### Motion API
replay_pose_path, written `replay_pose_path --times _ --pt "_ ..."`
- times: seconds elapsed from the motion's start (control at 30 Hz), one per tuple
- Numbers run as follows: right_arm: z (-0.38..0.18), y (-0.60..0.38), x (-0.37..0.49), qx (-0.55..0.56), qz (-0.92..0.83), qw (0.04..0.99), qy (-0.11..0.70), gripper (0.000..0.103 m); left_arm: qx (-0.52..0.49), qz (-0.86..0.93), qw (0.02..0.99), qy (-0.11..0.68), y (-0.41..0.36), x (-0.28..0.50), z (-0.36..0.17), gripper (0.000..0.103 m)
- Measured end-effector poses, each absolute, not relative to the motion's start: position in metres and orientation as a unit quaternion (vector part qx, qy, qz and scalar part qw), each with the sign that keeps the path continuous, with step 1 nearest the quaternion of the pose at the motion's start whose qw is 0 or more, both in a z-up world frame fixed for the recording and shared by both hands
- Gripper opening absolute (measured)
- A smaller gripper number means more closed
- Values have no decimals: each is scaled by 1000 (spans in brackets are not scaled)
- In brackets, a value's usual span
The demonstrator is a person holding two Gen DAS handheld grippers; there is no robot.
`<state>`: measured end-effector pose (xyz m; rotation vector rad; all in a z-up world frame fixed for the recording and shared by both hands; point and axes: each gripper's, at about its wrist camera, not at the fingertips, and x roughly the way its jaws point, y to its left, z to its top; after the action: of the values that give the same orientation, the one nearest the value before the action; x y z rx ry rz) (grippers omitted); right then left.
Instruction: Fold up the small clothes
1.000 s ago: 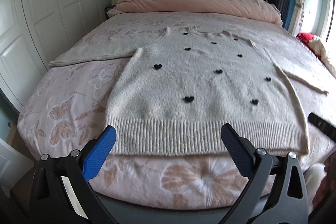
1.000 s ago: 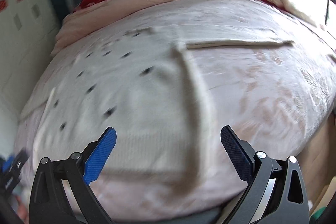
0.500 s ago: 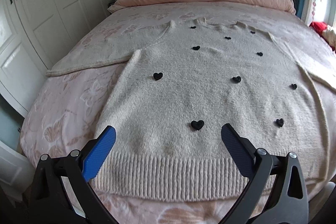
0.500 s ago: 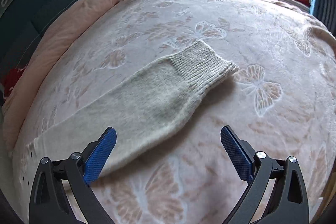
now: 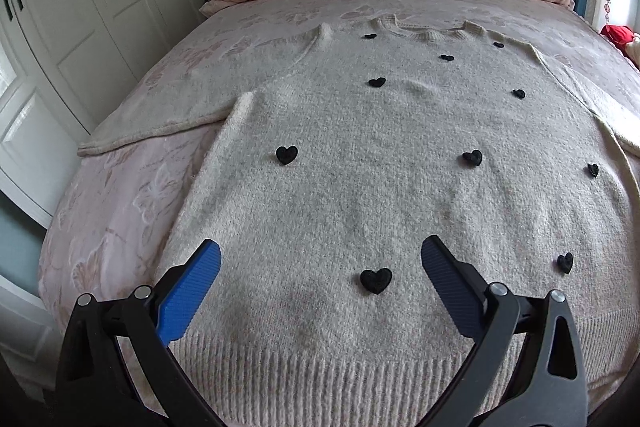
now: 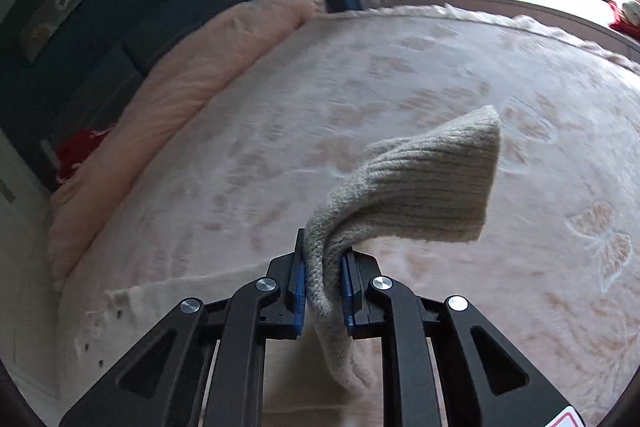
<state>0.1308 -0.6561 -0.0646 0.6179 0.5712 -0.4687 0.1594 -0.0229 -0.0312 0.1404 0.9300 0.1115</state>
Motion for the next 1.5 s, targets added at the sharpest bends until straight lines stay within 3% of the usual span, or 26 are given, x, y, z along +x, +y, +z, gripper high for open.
replay_pose_path --times 0.17,0.3,0.4,0.47,0.53,0.63,0.87,0.97,1.03,1.07,1.1,1.13,1.17,1.2,1.23,1.37,1.5 --pt "13 -525 195 246 -68 937 238 15 59 53 891 447 -15 158 -31 98" --pt "33 -390 246 186 64 945 260 20 41 50 892 447 -1 156 -27 98" --pt "11 -294 275 125 133 936 301 46 2 31 889 457 15 162 -23 98" --pt "-13 -252 283 95 161 925 330 51 -26 15 888 459 24 170 -19 98" --pt "-31 -243 279 94 161 921 342 52 -57 -10 885 463 32 191 -15 98" --pt "-61 -280 251 145 116 918 350 63 -93 -41 877 469 36 231 -13 98" --pt "-135 -378 203 244 18 877 414 64 -196 -61 855 477 21 366 -46 98" --pt "-152 -406 199 321 29 859 398 64 -250 -44 833 492 14 407 -74 97" --pt "-158 -416 198 359 34 851 381 63 -260 -18 833 488 9 419 -80 92" --pt "-161 -423 203 380 33 847 371 63 -251 -10 839 483 6 423 -79 77" --pt "-162 -429 207 397 31 844 360 63 -236 -6 846 478 1 426 -75 42" --pt "-162 -434 211 414 27 841 347 63 -219 -4 850 479 -3 429 -72 26" --pt "-161 -440 215 431 23 838 334 53 -223 -21 850 477 -3 431 -69 10" --pt "-158 -443 219 440 18 838 322 40 -233 -33 850 472 0 431 -67 9" --pt "-154 -447 223 436 7 843 316 10 -237 -32 858 455 2 427 -59 9" --pt "-128 -452 210 393 -10 879 271 7 -235 -45 875 421 10 410 -39 9" --pt "-177 -471 213 376 -42 851 364 5 -198 -25 856 477 8 410 -86 9"
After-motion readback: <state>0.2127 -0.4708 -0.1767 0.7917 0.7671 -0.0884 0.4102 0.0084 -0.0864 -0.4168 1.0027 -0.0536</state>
